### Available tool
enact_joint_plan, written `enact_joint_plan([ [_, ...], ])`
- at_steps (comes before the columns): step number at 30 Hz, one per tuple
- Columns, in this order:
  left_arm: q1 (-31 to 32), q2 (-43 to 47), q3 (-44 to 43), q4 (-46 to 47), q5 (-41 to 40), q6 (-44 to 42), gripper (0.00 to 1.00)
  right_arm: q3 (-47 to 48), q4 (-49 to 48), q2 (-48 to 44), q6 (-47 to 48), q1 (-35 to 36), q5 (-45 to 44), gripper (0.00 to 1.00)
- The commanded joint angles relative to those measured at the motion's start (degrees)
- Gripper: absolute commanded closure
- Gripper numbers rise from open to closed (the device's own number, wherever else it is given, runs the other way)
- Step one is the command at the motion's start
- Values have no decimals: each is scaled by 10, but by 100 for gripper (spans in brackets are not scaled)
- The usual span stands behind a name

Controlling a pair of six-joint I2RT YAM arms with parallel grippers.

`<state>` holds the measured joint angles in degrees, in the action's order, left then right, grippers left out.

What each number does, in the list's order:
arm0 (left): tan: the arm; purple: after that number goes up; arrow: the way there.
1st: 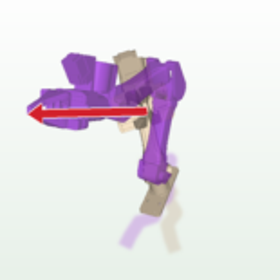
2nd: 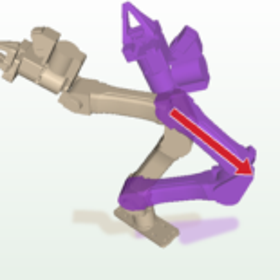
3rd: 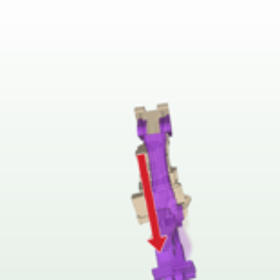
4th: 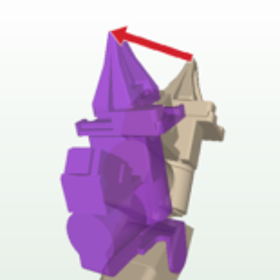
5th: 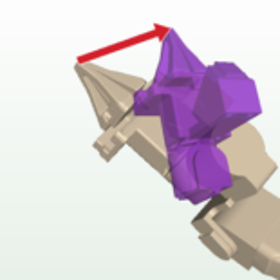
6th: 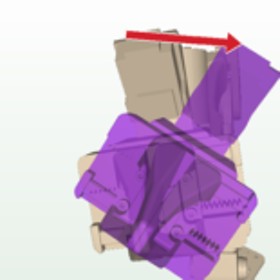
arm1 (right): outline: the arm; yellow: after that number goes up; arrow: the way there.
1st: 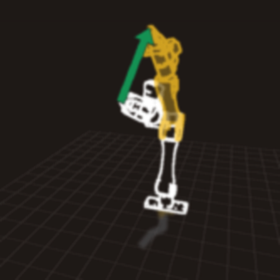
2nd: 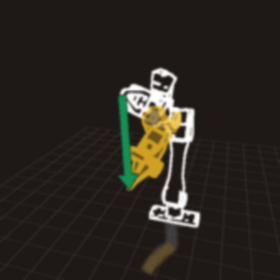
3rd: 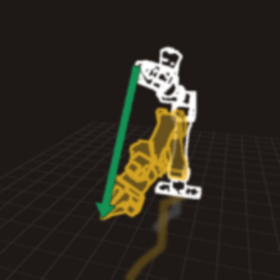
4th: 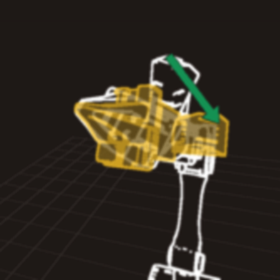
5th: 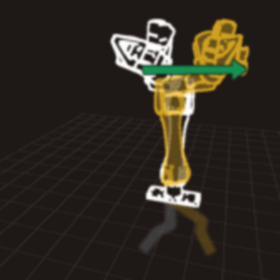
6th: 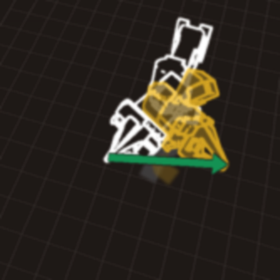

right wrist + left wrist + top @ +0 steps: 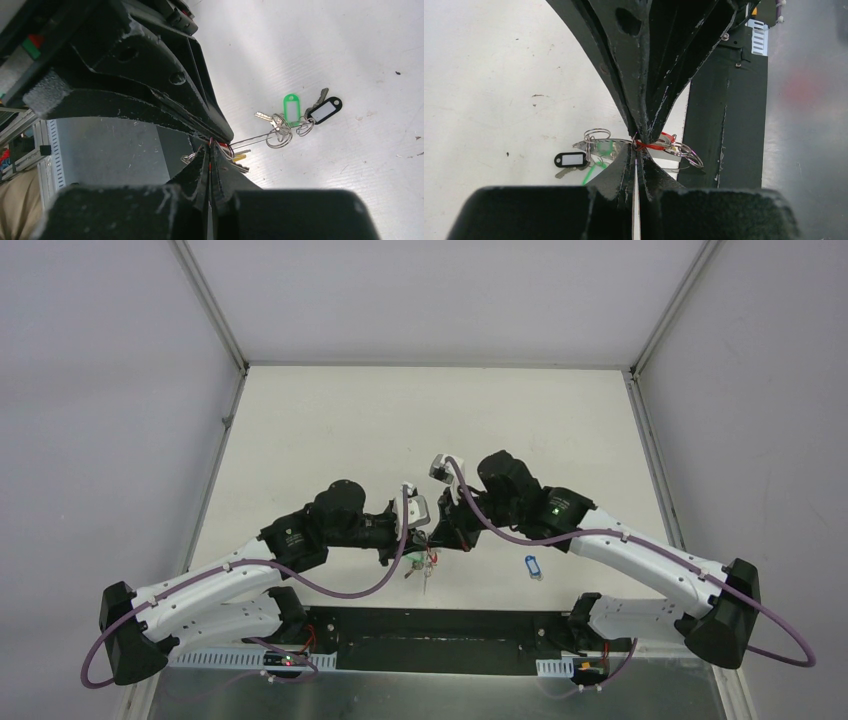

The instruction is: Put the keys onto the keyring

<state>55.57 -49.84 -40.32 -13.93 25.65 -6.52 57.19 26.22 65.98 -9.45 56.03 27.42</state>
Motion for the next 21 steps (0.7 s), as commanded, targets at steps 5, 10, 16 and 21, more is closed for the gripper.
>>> enact_joint_plan([
  [5,10,12,1,33,-2,9,100,0,-17,-10,-5,3,-42,100],
  [10,10,13,1,33,-5,9,100,-5,4,-24,1,3,-50,100],
  [16,11,14,0,33,-5,10,100,-18,20,-32,0,3,-65,100],
  [21,12,13,0,33,-6,13,100,-20,23,-30,-4,3,-83,100],
])
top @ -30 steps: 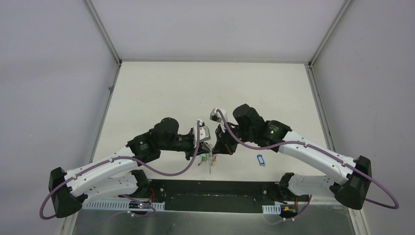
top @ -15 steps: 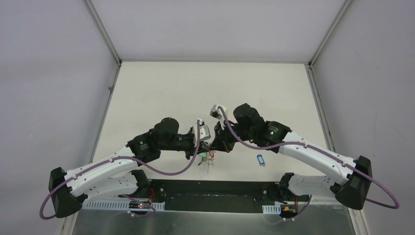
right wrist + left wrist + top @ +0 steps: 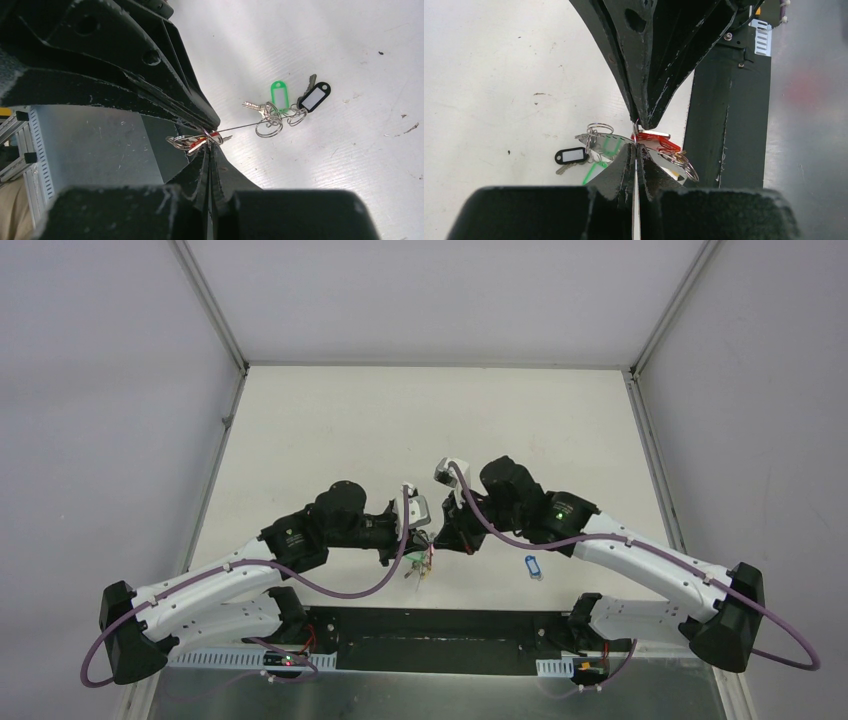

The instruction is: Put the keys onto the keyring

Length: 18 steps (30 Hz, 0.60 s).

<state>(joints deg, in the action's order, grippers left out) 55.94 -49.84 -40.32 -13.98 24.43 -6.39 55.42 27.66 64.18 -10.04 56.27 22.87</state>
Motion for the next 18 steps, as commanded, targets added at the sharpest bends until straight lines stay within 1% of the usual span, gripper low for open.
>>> enact_joint_plan([
  [1,8,13,0,33,6,12,100,-2,11,-9,1,0,-41,100],
  [10,11,21,2,33,-1,9,100,-5,29,7,-11,0,-73,100],
  [18,12,27,5,33,-7,8,100,-8,33,-3,0,0,-74,100],
])
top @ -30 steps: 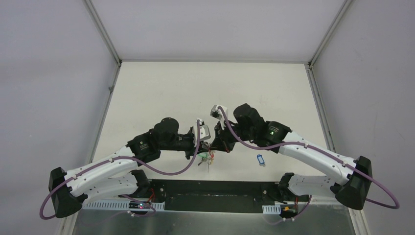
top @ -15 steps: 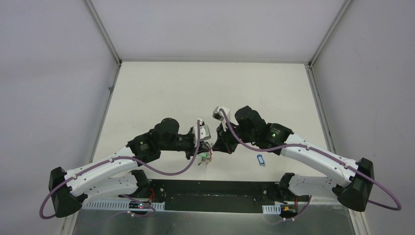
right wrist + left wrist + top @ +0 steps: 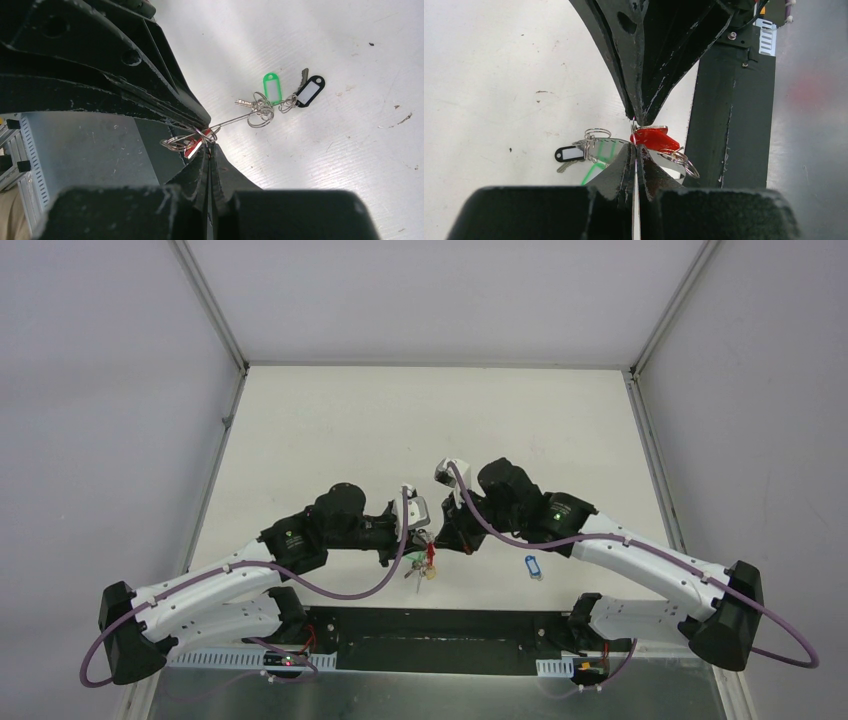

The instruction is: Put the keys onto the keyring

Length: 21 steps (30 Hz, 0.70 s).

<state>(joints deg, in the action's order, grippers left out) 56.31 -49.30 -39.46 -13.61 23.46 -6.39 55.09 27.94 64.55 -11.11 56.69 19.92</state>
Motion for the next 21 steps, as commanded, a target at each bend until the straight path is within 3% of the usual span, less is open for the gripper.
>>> enact_joint_plan([
  [1,7,21,-4,30,2,9,100,-3,31,-7,15,-4,-43,100],
  [13,8,20,-8,29,0,8,100,50,70,6,42,-4,-16,100],
  [21,9,22,-8,28,0,3,100,42,51,-35,76,-4,27,100],
])
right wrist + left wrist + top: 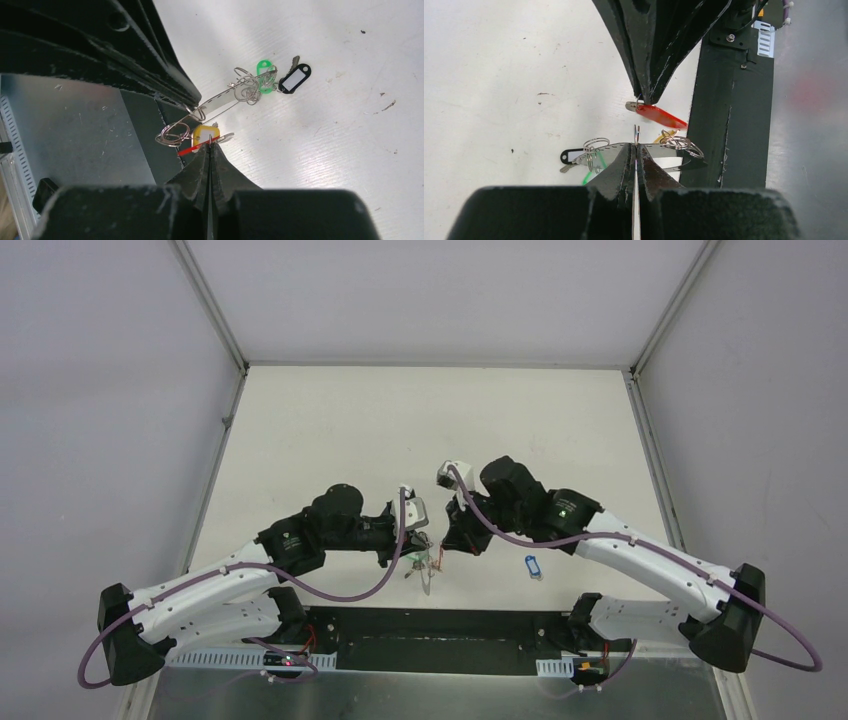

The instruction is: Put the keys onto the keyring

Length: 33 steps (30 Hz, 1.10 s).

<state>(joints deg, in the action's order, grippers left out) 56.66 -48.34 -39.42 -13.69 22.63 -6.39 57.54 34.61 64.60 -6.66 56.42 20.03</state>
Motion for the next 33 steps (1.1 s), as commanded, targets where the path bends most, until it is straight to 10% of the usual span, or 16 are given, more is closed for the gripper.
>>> enact_joint_plan([
  [1,5,14,-8,29,8,0,100,17,-11,-40,39,-1,26,100],
  [33,6,1,-12,25,22,4,100,24,-62,15,53,16,62,100],
])
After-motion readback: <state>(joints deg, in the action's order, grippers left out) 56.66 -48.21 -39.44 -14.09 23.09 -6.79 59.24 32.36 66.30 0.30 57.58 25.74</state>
